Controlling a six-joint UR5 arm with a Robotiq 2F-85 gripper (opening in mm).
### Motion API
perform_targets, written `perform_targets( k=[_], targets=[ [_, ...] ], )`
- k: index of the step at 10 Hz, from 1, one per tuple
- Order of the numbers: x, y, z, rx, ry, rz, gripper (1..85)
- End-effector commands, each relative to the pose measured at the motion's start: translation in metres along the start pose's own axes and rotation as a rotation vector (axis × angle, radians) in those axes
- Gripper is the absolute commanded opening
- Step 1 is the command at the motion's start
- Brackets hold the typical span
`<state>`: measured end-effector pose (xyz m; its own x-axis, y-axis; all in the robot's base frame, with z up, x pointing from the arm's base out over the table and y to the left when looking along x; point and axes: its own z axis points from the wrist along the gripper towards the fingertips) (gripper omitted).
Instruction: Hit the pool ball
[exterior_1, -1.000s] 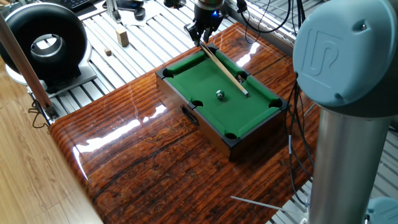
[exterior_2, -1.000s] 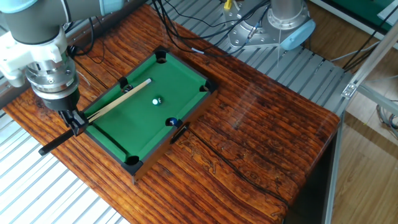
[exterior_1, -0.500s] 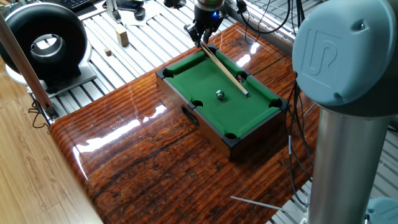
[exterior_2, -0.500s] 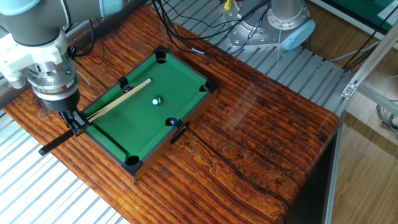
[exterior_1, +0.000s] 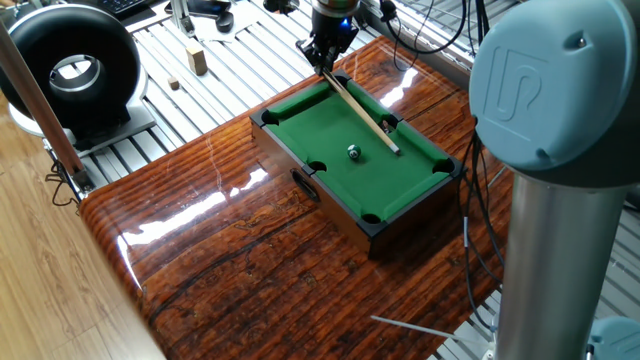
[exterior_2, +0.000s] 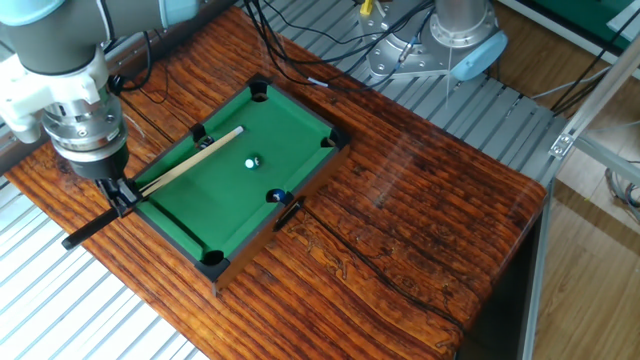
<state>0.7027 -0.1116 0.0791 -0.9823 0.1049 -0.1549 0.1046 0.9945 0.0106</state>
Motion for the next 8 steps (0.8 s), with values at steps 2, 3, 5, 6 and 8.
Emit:
perform_targets(
  k=[2,3,5,6,8],
  targets=[
    [0.0016,0.0054,-0.0057,-0.013,0.012,0.026,15.7],
    [0.0025,0.004,-0.0056,-0.006,0.016,0.033,11.0],
    [0.0013,0.0033,-0.0029,-0.004,0.011,0.032,8.0],
    [-0.0007,0.0027,0.0004,-0.002,0.003,0.029,8.0],
    [-0.0014,0.0035,0.0013,-0.005,0.001,0.022,8.0]
  ],
)
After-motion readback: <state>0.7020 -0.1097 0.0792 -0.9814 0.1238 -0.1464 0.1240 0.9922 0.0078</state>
